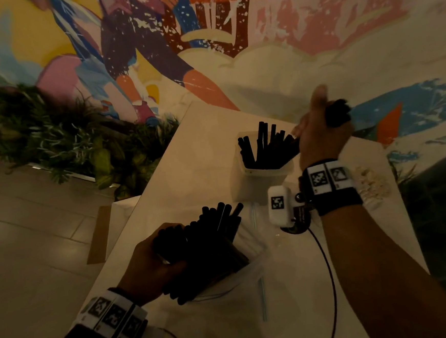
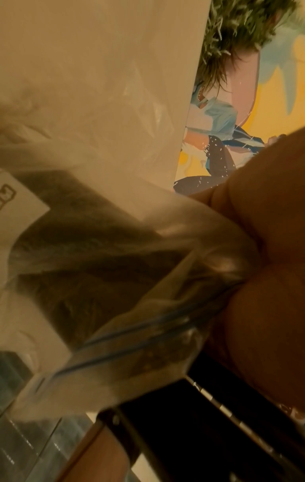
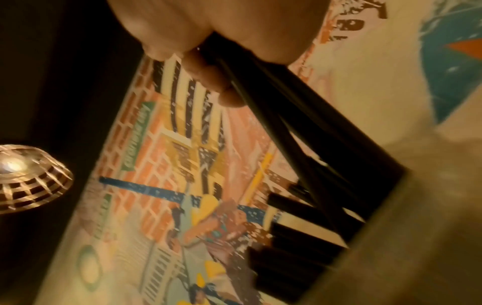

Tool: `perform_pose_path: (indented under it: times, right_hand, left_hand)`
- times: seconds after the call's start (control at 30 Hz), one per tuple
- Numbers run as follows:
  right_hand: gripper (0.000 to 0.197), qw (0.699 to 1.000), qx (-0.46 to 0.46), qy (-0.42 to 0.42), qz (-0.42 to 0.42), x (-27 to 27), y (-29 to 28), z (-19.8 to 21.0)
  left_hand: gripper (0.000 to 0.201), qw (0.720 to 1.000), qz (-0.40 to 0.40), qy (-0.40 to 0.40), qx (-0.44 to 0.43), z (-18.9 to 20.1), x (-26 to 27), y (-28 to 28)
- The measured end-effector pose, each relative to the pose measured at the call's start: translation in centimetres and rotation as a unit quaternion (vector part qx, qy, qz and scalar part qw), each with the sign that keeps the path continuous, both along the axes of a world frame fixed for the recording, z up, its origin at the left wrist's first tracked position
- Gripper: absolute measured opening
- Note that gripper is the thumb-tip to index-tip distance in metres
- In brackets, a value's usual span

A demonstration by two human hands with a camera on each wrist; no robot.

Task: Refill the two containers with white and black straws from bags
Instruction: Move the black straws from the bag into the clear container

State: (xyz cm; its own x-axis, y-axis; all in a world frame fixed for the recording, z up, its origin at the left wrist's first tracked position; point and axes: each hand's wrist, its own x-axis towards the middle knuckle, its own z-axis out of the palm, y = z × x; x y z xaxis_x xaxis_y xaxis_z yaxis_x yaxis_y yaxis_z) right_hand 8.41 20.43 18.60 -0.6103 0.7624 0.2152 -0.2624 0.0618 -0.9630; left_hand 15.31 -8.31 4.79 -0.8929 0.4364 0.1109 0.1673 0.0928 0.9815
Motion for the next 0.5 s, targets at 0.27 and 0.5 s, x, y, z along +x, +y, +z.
perform_pose_path:
  times: [0.27, 0.5]
  right_hand:
    - [0.049, 0.972, 0.171, -0.16, -0.016, -1.5, 2.7, -5.6]
    - [0.091, 0.856, 0.36, -0.37, -0.01, -0.5, 4.0, -9.4]
  left_hand:
    - [0.037, 1.0, 0.008, -0.017, -0.002, -0.2, -0.2, -0.1]
    - [0.037, 1.0, 0.004, -0.015, -0.011, -0.7, -0.3, -0.3]
